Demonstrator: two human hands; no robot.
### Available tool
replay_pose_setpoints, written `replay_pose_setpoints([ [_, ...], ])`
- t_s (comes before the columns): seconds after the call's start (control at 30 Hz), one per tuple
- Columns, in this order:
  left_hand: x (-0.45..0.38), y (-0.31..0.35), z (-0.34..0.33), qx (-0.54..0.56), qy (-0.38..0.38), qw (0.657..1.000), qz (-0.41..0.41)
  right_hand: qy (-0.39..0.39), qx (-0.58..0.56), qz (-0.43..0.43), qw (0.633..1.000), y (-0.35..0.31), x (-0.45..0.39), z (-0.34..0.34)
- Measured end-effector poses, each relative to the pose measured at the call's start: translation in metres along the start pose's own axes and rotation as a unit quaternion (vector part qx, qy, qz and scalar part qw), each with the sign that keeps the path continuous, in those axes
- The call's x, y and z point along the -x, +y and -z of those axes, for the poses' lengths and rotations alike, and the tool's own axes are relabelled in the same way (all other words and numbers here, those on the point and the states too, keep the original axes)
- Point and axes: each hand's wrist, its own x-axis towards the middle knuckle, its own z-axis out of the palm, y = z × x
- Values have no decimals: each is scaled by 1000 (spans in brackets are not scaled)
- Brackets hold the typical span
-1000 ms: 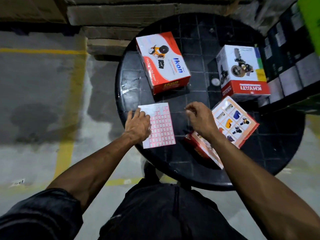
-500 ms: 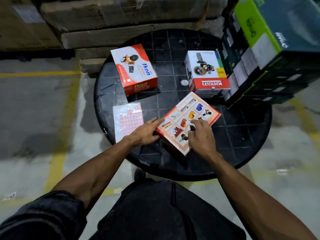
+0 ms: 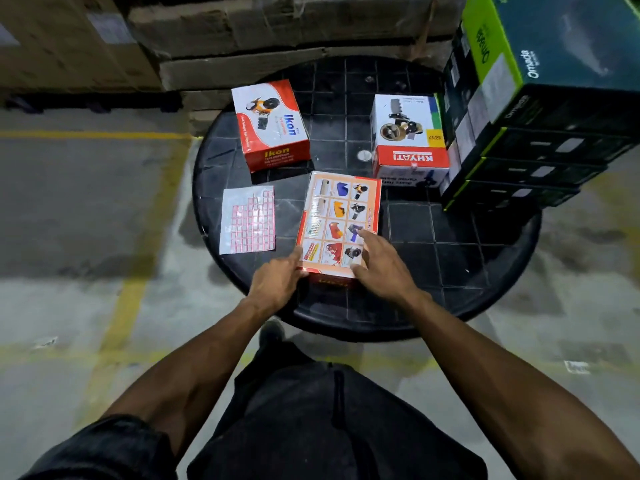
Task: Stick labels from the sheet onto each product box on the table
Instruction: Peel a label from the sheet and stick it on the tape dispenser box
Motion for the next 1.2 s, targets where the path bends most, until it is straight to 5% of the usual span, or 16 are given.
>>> replay_pose_setpoints([
  [0.17,5,4,-1,-21,-2,1000,14,-43,59,20,997,5,7,1],
  [0.53,1,-4,16,141,-7,990,-27,-12,9,-6,1000,-11,7,-3],
  [0.83,-10,-6,67,158,99,982,-32,71,-31,15,997,-49,-14,12],
  [1.2,-34,-1,99,226,142,962,65,112,-104,-33,988,-78,-37,28],
])
